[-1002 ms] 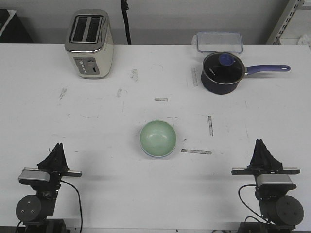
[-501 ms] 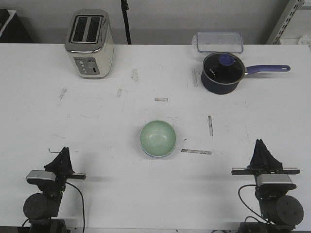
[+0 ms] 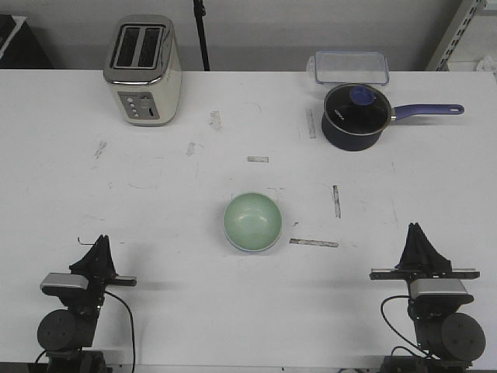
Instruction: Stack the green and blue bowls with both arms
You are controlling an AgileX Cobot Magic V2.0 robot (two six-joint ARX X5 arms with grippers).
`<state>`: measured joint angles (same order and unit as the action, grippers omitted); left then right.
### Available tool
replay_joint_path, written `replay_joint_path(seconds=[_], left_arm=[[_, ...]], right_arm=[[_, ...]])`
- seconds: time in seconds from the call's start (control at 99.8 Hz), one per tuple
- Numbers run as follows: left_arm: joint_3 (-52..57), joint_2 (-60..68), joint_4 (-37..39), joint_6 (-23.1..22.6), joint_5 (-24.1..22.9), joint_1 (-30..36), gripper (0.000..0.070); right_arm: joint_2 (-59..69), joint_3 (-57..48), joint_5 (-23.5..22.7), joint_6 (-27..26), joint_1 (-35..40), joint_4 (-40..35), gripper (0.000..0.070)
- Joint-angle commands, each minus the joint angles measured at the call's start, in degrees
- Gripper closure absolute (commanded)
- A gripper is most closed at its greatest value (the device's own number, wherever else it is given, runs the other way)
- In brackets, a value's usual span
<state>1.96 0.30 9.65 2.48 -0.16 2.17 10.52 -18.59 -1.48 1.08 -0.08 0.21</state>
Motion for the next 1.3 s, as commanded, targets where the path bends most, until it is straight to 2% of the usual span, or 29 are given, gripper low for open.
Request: replay_joint_path(seconds=[0.0, 0.822, 1.002, 1.293], left_arm=[[-1.3, -0.1, 0.7, 0.3, -0.3, 0.1, 0.0699], [-1.3, -0.1, 0.7, 0.3, -0.3, 0.1, 0.0699], [-1.3, -0.1, 0.7, 0.3, -0.3, 0.1, 0.0699], [-1.3, -0.1, 0.7, 0.3, -0.3, 0.1, 0.0699]], right_arm=[[-0.1, -0.3, 0.0, -0.6, 0.0, 0.6, 0.0685], [-1.2, 0.2, 0.4, -0.6, 0.0, -0.9, 0.0685], [-4.5, 3.5, 0.4, -0.7, 0.1, -3.2, 0.0685], [-10.6, 11.7, 0.0, -3.2, 0.2, -3.1, 0.0685]])
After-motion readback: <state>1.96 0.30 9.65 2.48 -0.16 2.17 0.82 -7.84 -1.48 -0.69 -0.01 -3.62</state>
